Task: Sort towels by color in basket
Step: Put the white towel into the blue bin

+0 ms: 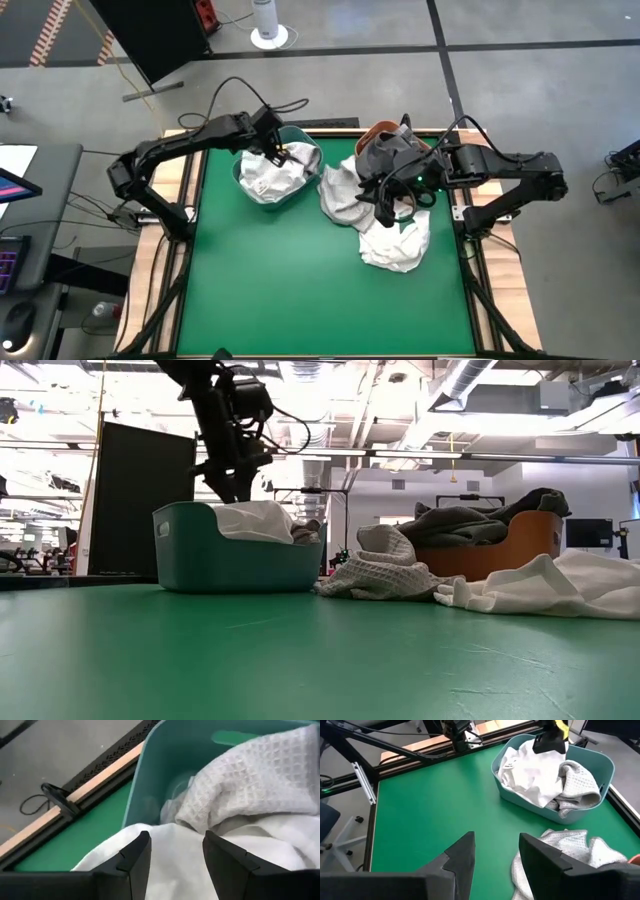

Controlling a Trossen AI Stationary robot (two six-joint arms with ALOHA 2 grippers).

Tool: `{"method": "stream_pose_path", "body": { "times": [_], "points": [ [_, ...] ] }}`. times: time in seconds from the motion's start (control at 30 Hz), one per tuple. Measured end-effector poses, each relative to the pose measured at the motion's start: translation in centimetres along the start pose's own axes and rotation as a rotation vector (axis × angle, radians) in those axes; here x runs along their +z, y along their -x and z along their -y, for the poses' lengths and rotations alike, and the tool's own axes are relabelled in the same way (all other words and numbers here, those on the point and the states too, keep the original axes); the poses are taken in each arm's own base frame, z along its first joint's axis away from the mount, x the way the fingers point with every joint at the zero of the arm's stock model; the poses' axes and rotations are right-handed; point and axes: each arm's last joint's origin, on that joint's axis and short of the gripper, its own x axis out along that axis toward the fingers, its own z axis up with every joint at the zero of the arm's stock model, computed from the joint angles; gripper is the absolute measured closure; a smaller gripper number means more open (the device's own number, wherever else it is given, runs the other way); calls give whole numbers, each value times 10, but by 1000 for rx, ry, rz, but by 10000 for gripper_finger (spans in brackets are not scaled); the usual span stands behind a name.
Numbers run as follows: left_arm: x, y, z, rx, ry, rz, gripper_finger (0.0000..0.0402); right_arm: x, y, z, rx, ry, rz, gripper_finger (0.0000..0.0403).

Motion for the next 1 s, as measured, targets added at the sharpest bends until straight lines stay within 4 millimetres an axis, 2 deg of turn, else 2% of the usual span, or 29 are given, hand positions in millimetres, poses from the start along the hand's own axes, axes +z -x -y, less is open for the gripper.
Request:
{"method": "stream_pose_path", "body": {
  "times": [0.13, 0.3, 0.47, 0.8, 1.0],
  "points": [
    [-12, -11, 0, 18, -18, -45, 233, 0, 0, 0, -1, 0, 1, 223],
    [-39, -39, 0, 30, -16, -72, 233, 0, 0, 0, -1, -3, 1, 223],
    [-53, -59, 3, -78, 66, -30, 233, 0, 0, 0, -1, -6, 1, 223],
    [-49, -62, 11, -415, 81, -1, 233, 0, 0, 0, -1, -14, 1, 223],
    [-49, -62, 11, -415, 109, -7, 233, 0, 0, 0, 0, -14, 1, 223]
  ]
}}
